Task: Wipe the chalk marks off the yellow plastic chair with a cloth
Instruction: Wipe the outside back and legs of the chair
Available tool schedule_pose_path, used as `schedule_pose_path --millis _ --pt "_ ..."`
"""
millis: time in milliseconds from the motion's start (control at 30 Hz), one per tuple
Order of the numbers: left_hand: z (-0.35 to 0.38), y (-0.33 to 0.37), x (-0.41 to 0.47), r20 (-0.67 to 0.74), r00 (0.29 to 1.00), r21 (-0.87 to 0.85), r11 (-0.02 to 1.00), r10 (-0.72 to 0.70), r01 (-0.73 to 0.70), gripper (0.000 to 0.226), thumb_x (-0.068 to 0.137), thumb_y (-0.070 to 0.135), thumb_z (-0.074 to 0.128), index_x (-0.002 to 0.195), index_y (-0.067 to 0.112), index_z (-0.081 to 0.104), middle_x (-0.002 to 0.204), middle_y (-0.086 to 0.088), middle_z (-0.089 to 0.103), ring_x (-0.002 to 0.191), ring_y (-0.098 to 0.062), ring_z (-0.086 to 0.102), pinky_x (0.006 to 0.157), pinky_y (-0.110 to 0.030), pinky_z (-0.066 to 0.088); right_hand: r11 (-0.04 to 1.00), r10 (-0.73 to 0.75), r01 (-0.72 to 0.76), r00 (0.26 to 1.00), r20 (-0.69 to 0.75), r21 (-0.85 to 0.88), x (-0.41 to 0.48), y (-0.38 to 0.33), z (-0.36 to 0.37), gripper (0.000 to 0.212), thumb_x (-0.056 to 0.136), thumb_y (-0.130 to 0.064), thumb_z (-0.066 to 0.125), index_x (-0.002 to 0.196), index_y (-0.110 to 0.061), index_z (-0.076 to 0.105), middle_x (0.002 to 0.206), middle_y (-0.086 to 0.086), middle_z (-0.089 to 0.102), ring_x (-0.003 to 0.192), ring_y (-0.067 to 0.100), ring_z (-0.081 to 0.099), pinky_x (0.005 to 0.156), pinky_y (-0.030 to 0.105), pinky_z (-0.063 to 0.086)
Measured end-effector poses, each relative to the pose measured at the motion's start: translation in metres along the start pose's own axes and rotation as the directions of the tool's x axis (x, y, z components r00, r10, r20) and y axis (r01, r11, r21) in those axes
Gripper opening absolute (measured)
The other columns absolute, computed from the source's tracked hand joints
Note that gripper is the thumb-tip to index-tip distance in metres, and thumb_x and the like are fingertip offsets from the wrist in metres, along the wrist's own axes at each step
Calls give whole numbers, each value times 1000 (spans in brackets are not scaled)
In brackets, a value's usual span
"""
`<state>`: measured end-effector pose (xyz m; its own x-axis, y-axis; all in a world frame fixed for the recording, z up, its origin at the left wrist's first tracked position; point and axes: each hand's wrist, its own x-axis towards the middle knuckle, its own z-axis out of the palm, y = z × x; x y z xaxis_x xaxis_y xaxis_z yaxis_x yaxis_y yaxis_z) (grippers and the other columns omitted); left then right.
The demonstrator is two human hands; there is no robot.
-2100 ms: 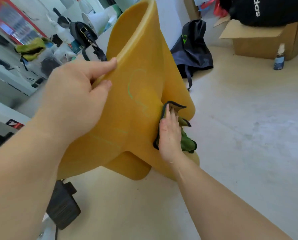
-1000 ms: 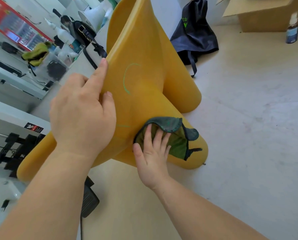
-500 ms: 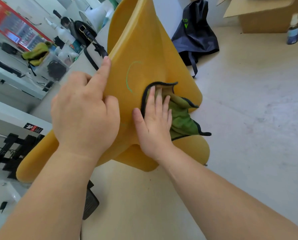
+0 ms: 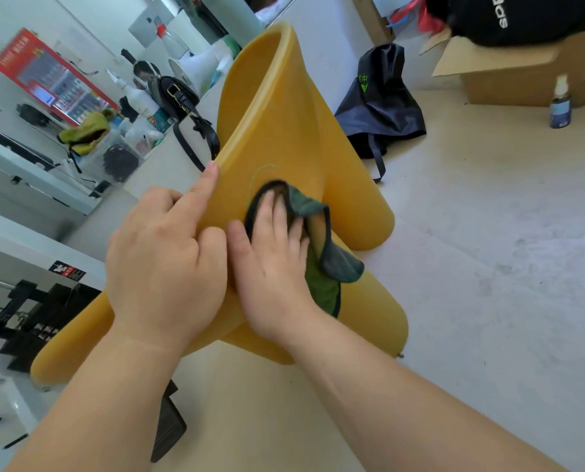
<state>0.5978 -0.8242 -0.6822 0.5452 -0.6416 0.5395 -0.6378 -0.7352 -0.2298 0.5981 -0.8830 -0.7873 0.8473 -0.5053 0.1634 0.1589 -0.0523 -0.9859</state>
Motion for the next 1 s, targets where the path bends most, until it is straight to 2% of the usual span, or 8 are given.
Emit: schedule_pose_path --millis 200,267,433,533,600,800,867,1000 --pt "-2 1 1 6 999 -85 995 -46 46 60 87 22 34 143 38 46 83 1 45 75 -15 39 61 -38 37 994 47 -43 998 -34 105 71 3 -35 77 90 -65 1 161 -37 -11 171 -7 -12 158 21 -11 124 56 -9" --pt "-3 1 1 5 998 -101 993 -64 64 59 87 21 34 142 38 47 84 2 46 76 -14 39 62 -38 37 998 22 -23 1000 -13 -54 59 10 -29 79 86 -59 -7 160 -33 -14 171 -4 -13 157 21 -11 125 56 -6" --pt "-7 3 2 36 993 -219 968 -115 120 56 89 24 31 138 40 52 89 -1 49 79 -14 42 68 -38 38 983 -145 154 986 86 -102 -25 28 9 87 82 -83 -12 155 -39 -25 167 -16 -24 152 13 -29 122 46 -21" --pt "-12 4 4 87 982 -344 920 -168 188 56 88 29 28 133 42 56 90 -4 48 84 -18 45 78 -46 40 985 -113 133 980 166 -112 -46 27 15 80 82 -86 -8 146 -45 -36 154 -26 -40 143 7 -43 121 47 -22" --pt "-13 6 5 106 976 -407 888 -188 215 56 88 31 25 130 43 58 90 -6 47 88 -18 46 83 -45 40 986 -75 90 991 114 -141 -26 18 14 82 87 -81 3 147 -43 -37 162 -20 -33 150 13 -34 123 51 -17" --pt "-13 2 5 154 976 -431 878 -155 207 53 89 31 17 123 58 48 97 -10 48 89 -7 42 84 -26 34 994 -61 73 988 -139 82 69 -20 -28 90 80 -77 6 162 -38 -3 171 -9 -15 157 19 -14 125 55 -7" --pt "-13 1 5 153 976 -437 875 -156 209 54 90 31 18 125 53 52 102 -10 50 91 -8 44 85 -27 34 993 -115 110 985 -133 -40 55 -11 -19 90 81 -73 4 162 -35 -1 170 -8 -18 156 19 -17 125 55 -6" --pt "-13 -5 4 142 981 -416 891 -135 183 55 93 26 19 129 48 55 104 -8 52 94 -8 45 88 -19 32 983 -164 166 986 26 -77 -34 10 24 82 84 -84 -4 148 -41 -32 168 -13 -21 147 4 -34 124 46 -16"
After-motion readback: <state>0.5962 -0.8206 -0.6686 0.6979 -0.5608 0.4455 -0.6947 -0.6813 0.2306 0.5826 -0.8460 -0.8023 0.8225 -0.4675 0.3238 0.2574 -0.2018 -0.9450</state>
